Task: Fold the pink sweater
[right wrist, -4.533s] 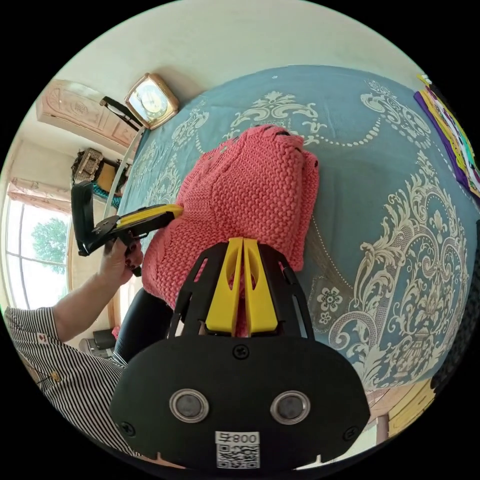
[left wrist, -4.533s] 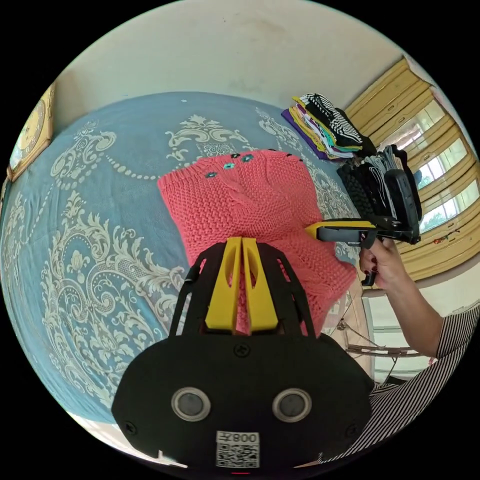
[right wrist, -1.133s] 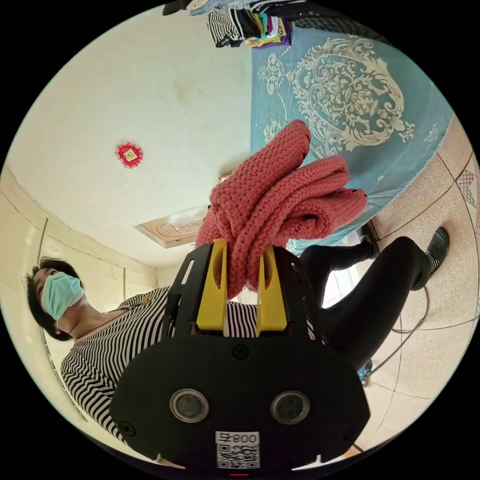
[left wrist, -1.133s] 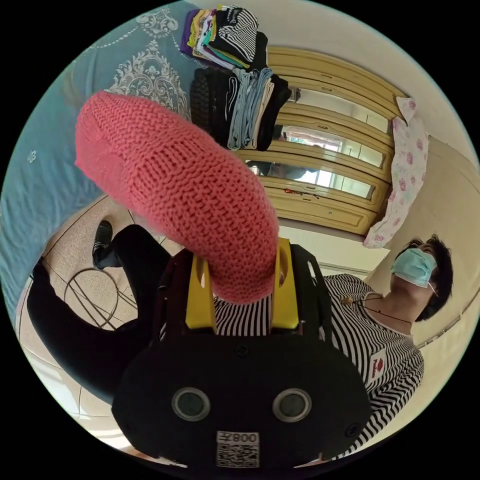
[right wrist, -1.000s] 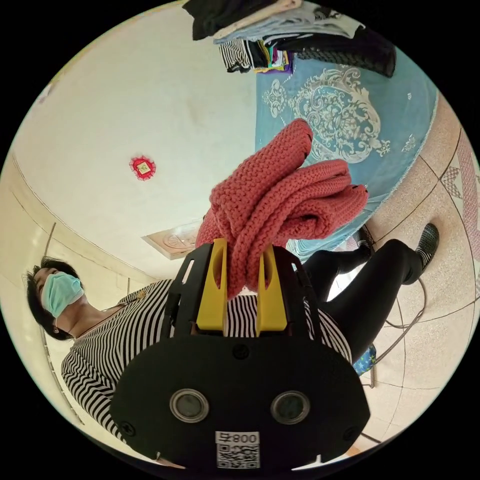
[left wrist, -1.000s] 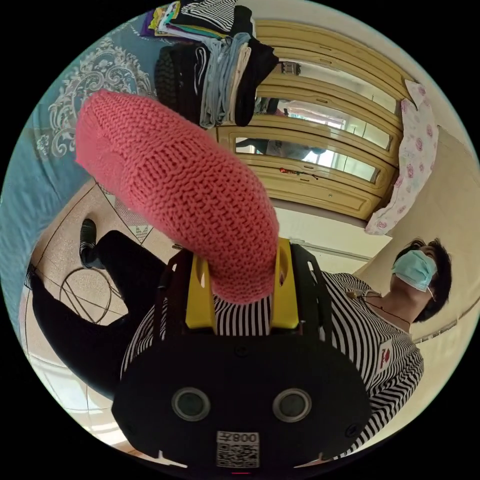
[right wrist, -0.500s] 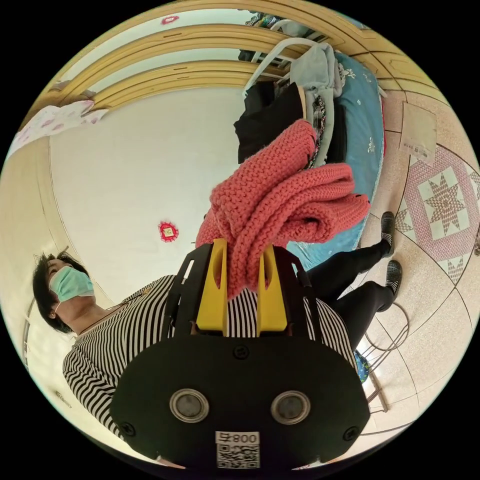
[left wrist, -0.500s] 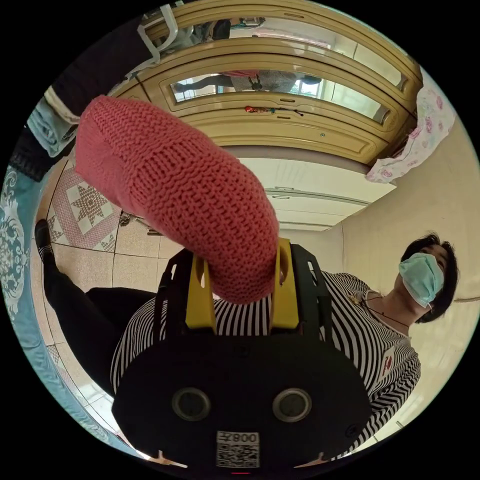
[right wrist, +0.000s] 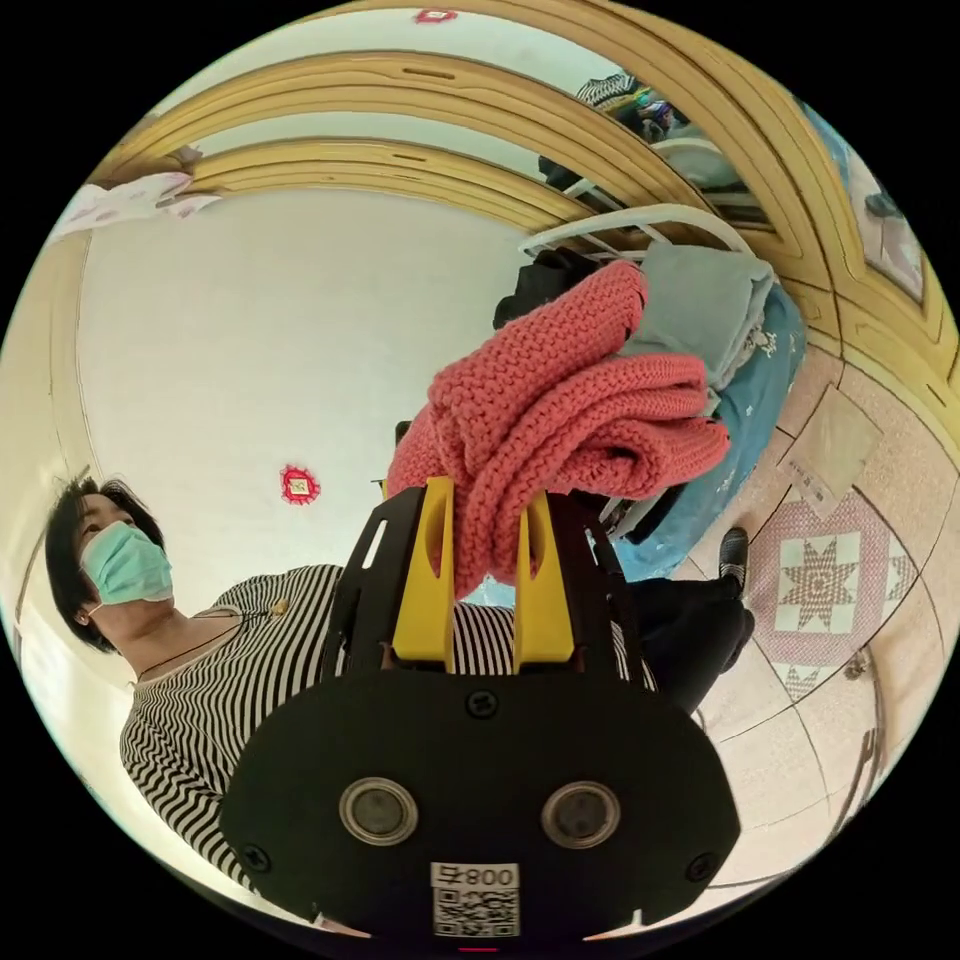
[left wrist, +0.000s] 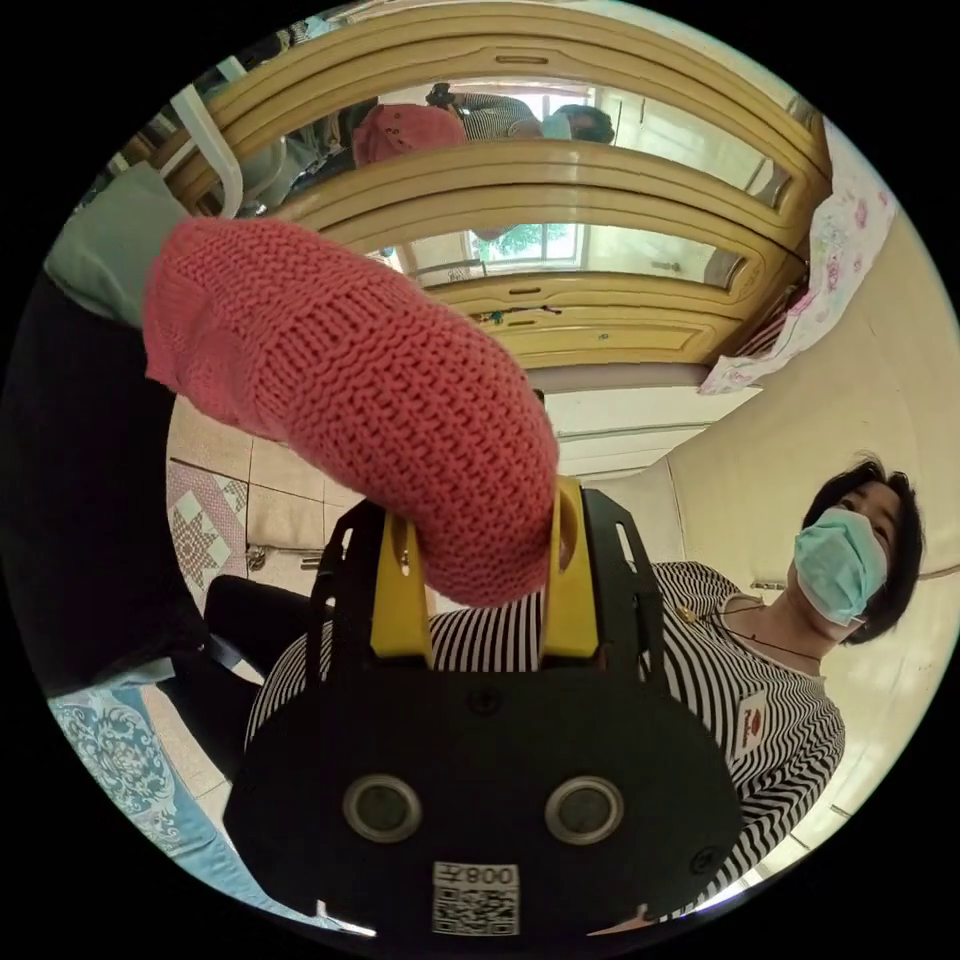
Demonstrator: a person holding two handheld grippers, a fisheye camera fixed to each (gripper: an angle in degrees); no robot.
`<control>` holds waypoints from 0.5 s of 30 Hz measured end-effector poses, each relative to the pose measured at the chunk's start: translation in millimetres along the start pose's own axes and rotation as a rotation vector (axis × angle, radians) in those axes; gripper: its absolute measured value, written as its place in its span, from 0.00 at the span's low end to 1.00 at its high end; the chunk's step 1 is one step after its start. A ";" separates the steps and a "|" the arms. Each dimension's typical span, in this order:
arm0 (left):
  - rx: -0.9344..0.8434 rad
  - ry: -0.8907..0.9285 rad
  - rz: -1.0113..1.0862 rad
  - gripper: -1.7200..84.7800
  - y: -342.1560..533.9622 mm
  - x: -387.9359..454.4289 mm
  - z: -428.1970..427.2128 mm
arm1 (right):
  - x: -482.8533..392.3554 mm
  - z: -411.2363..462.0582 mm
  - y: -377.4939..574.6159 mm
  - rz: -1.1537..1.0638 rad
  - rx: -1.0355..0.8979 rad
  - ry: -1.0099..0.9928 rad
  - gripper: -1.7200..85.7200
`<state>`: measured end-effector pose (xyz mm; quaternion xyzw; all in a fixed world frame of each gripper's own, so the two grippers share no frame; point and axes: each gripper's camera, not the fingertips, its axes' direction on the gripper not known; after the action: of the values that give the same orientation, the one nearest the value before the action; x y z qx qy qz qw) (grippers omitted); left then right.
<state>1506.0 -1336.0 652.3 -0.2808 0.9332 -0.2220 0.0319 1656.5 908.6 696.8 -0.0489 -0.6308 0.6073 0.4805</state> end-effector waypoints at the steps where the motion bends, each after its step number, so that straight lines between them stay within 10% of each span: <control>1: 0.017 -0.003 0.000 0.24 -9.1 -2.2 -3.7 | -14.0 -6.2 -20.6 -0.020 -0.022 0.001 0.12; 15: 0.468 -0.112 -0.024 0.25 -179.8 -62.8 -58.5 | -175.5 -20.1 -252.3 -0.237 -0.408 0.047 0.12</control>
<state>1639.6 -1412.7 778.5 -0.2888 0.8498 -0.4164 0.1452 1895.1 744.8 802.0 -0.0846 -0.7305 0.4053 0.5430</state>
